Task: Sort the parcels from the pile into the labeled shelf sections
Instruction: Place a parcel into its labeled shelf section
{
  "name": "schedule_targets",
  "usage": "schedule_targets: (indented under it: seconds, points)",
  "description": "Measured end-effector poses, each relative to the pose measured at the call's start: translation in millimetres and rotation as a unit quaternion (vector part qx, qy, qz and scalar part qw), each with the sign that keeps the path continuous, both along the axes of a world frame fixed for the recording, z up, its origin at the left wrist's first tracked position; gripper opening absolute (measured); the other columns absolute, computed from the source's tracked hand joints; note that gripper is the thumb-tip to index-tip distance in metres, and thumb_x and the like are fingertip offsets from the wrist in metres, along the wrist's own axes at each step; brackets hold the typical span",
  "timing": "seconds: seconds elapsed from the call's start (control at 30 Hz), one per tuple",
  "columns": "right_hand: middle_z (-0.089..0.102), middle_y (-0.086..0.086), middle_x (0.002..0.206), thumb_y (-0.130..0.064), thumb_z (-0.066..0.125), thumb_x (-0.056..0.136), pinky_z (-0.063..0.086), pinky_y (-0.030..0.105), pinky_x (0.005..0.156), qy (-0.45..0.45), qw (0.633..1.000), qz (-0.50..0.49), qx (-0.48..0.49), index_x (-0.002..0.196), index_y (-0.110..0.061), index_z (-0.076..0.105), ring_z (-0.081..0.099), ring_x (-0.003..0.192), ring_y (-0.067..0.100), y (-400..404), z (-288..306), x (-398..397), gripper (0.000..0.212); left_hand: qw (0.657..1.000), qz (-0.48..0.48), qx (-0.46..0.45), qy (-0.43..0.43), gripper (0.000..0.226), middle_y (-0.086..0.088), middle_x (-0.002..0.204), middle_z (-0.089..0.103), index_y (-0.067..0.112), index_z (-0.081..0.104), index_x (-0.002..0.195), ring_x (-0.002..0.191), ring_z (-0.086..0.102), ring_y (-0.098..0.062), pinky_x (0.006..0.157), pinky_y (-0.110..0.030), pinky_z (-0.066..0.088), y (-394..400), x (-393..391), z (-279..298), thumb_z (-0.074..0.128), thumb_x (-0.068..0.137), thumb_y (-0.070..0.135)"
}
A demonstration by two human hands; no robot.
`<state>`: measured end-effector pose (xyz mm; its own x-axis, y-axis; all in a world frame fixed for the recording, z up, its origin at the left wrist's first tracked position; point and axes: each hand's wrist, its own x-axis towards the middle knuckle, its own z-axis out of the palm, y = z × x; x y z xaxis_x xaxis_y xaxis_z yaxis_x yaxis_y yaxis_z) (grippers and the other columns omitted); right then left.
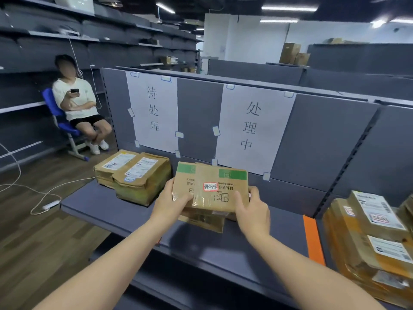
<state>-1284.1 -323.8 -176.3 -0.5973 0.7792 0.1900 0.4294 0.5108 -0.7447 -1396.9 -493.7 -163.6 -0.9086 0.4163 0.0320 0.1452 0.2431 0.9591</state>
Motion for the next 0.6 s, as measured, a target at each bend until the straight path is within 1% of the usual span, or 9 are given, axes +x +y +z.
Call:
schedule_targets:
  seconds: [0.07,0.17,0.27,0.33,0.4,0.47,0.53,0.6]
  points:
    - [0.067,0.01,0.105,-0.049,0.045,0.095,0.046,0.04,0.077,0.002,1.0,-0.011,0.001,0.112,-0.018,0.051,0.059,0.096,0.037,-6.1,1.0,-17.8,0.036,1.0,-0.007,-0.003,0.007,0.049,0.013,0.114,0.058,0.031,0.044,0.129,0.106,0.055,-0.012,0.084,-0.027,0.04,-3.9,-22.3,-0.2,0.067,0.086,0.026]
    - [0.067,0.012,0.1,-0.049,0.046,0.095,0.046,0.039,0.076,0.007,0.999,-0.036,0.007,0.113,-0.017,0.052,0.06,0.095,0.037,-19.7,-0.3,-46.1,0.038,1.0,-0.029,-0.005,0.012,0.047,0.013,0.112,0.059,0.027,0.045,0.126,0.104,0.055,-0.011,0.08,-0.024,0.041,-12.6,-58.7,0.0,0.069,0.085,0.022]
    - [0.068,0.011,0.097,-0.051,0.046,0.094,0.045,0.039,0.075,0.01,0.998,-0.063,-0.002,0.119,-0.016,0.051,0.06,0.094,0.035,-38.9,-3.8,-77.4,0.043,0.998,-0.055,-0.006,0.004,0.046,0.007,0.116,0.062,0.023,0.048,0.123,0.107,0.057,-0.015,0.087,-0.027,0.041,-23.9,-98.4,-0.6,0.072,0.083,0.018]
    - [0.068,0.009,0.098,-0.052,0.046,0.094,0.046,0.039,0.076,0.021,0.997,-0.075,-0.011,0.12,-0.017,0.052,0.06,0.094,0.034,-53.7,-5.5,-97.1,0.044,0.997,-0.073,-0.004,-0.006,0.049,0.008,0.112,0.062,0.028,0.047,0.117,0.108,0.057,-0.016,0.089,-0.028,0.041,-33.5,-124.5,-0.8,0.075,0.077,0.023]
    - [0.066,0.005,0.104,-0.051,0.047,0.094,0.045,0.037,0.077,0.025,0.996,-0.083,-0.022,0.118,-0.017,0.054,0.059,0.097,0.031,-67.8,-6.2,-116.1,0.042,0.996,-0.085,-0.012,-0.014,0.055,0.009,0.11,0.061,0.027,0.047,0.121,0.108,0.057,-0.016,0.089,-0.029,0.041,-44.0,-147.9,0.2,0.075,0.073,0.028]
    - [0.067,0.004,0.108,-0.052,0.046,0.094,0.047,0.038,0.082,0.023,0.996,-0.08,-0.038,0.118,-0.018,0.055,0.059,0.1,0.03,-82.1,-7.3,-135.1,0.043,0.995,-0.096,-0.018,-0.02,0.049,0.009,0.11,0.061,0.025,0.047,0.125,0.106,0.055,-0.014,0.087,-0.026,0.038,-55.7,-169.3,1.5,0.071,0.083,0.021]
    - [0.067,0.006,0.11,-0.055,0.044,0.094,0.047,0.041,0.087,0.018,0.995,-0.076,-0.06,0.12,-0.019,0.054,0.059,0.104,0.031,-96.3,-9.9,-154.4,0.045,0.994,-0.102,-0.023,-0.016,0.038,0.012,0.103,0.061,0.026,0.049,0.12,0.101,0.055,-0.012,0.086,-0.024,0.036,-67.6,-190.1,2.6,0.067,0.087,0.017]
    - [0.066,0.005,0.113,-0.057,0.045,0.093,0.046,0.04,0.09,0.018,0.994,-0.075,-0.071,0.123,-0.022,0.054,0.058,0.108,0.031,-108.3,-12.8,-172.4,0.047,0.994,-0.108,-0.027,-0.011,0.032,0.019,0.096,0.06,0.028,0.052,0.113,0.098,0.056,-0.01,0.084,-0.023,0.037,-78.2,-211.2,0.7,0.066,0.088,0.016]
